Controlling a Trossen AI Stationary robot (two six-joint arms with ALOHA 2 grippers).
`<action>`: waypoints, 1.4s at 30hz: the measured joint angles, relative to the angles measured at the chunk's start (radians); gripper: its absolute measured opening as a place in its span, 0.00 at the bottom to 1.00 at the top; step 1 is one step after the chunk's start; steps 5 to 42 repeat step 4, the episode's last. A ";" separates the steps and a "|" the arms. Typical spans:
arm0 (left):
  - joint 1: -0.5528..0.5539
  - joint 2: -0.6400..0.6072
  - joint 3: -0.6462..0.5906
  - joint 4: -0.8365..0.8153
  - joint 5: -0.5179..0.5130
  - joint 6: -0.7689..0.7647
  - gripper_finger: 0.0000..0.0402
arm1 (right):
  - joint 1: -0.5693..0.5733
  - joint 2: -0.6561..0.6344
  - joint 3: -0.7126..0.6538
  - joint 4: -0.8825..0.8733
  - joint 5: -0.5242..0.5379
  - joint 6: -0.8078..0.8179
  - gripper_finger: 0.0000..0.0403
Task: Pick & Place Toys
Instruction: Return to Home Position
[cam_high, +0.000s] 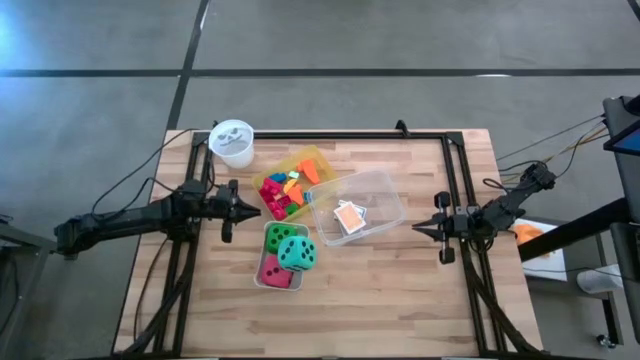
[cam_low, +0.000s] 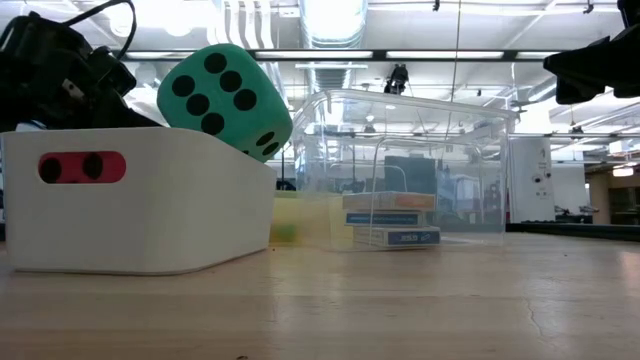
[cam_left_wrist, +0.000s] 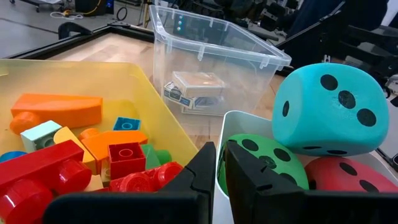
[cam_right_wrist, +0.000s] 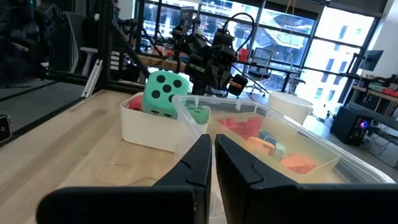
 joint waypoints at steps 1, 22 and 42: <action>0.000 0.000 0.000 0.000 0.000 0.000 0.08 | 0.000 0.000 0.000 0.000 0.000 0.000 0.04; 0.000 0.000 0.000 0.000 0.000 0.000 0.08 | 0.000 0.000 0.000 0.000 0.000 0.000 0.04; 0.000 0.000 0.000 0.000 0.000 0.000 0.08 | 0.000 0.000 0.000 0.000 0.000 0.000 0.04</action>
